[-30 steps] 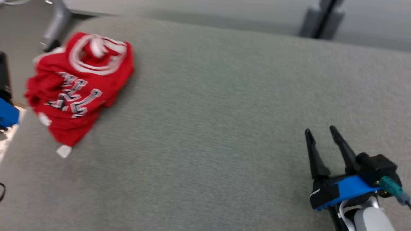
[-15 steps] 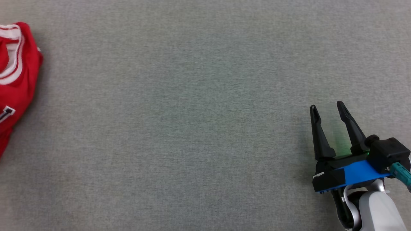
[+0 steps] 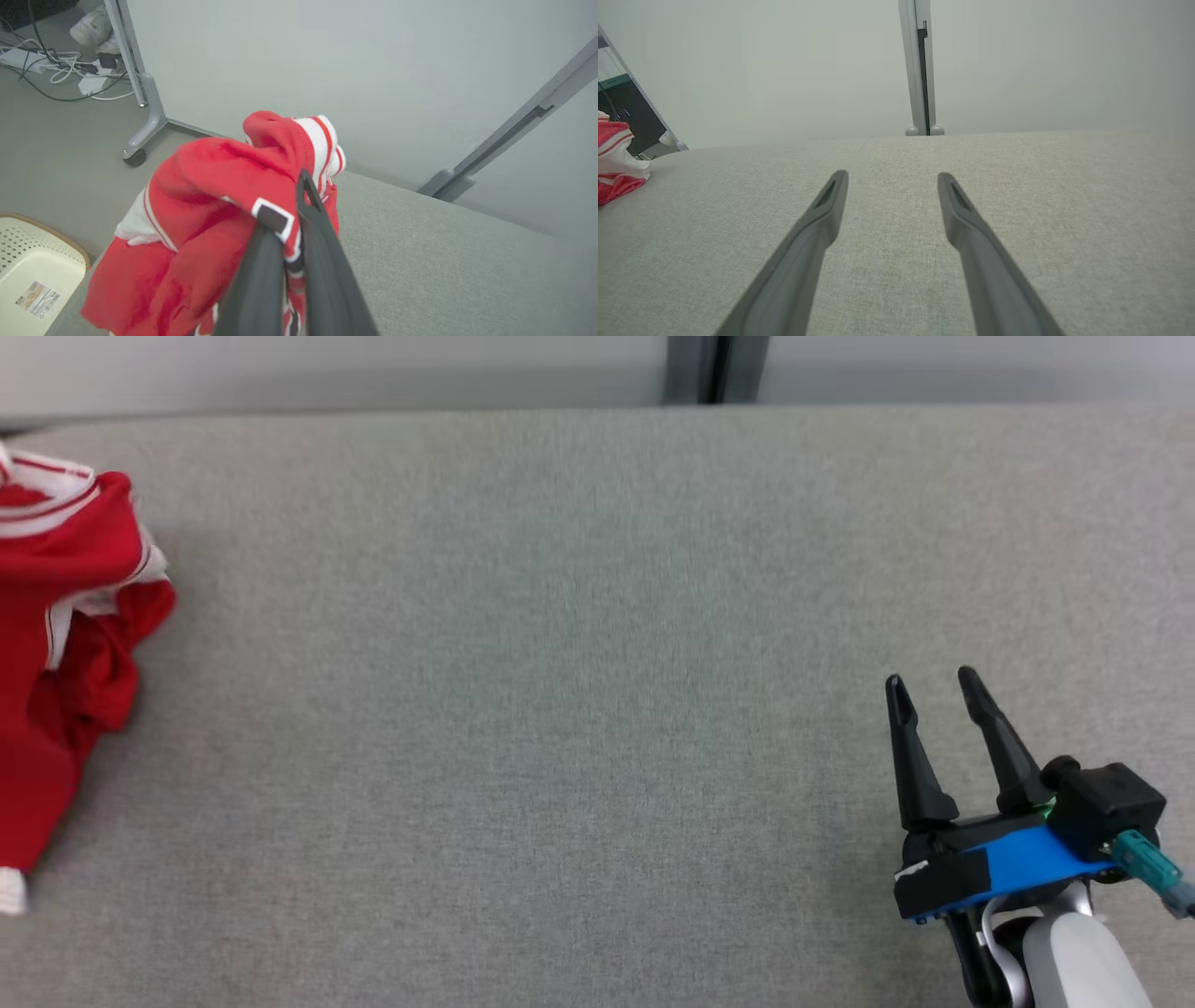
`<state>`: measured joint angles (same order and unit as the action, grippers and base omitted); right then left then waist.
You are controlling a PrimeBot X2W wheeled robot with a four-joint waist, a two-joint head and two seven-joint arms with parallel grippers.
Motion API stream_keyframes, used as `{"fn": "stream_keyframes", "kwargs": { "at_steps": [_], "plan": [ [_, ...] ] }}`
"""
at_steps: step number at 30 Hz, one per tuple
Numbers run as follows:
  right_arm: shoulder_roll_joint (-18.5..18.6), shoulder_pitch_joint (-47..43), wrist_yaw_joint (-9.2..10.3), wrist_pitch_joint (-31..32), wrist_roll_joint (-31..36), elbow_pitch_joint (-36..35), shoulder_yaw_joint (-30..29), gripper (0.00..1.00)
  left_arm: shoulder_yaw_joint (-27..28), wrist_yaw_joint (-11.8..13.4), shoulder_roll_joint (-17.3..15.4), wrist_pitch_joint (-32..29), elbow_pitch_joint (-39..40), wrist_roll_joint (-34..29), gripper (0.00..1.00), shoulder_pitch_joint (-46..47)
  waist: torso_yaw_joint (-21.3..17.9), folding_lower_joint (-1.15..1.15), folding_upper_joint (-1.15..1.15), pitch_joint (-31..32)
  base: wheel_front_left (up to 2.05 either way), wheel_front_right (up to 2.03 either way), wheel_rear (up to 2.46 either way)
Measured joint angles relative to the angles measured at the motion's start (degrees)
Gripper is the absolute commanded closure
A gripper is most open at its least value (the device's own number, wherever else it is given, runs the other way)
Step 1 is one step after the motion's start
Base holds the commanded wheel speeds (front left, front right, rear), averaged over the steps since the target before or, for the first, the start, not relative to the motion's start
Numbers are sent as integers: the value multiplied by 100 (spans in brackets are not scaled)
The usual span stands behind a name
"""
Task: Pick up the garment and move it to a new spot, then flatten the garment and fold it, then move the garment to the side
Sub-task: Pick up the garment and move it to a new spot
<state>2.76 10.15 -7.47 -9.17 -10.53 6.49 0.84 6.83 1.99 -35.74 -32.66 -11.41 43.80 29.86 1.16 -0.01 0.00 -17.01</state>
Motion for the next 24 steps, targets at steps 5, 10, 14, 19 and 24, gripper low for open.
{"fn": "stream_keyframes", "kwargs": {
  "at_steps": [5,10,14,19,24],
  "plan": [
    [-1,-143,0,-56,-154,209,34,0,-347,-256,-74,-423,760,101,100,507,-45,-1,0,629,0,0,0],
    [-1,-326,-1,-65,-321,349,135,0,-821,-414,53,-860,1492,267,100,1036,-288,-1,0,1089,0,0,0],
    [0,-369,0,-51,-334,368,176,0,-1367,-514,600,-1091,1976,571,100,1267,-589,-1,0,1246,0,0,0],
    [3,-366,0,-49,-377,338,158,0,-2128,-623,1136,-1298,2165,722,100,1190,-991,0,0,1211,0,0,0],
    [1,-303,0,-53,-492,325,305,0,-2813,-767,1488,-1223,1864,731,100,691,-1404,1,0,963,0,0,0]
  ]
}}
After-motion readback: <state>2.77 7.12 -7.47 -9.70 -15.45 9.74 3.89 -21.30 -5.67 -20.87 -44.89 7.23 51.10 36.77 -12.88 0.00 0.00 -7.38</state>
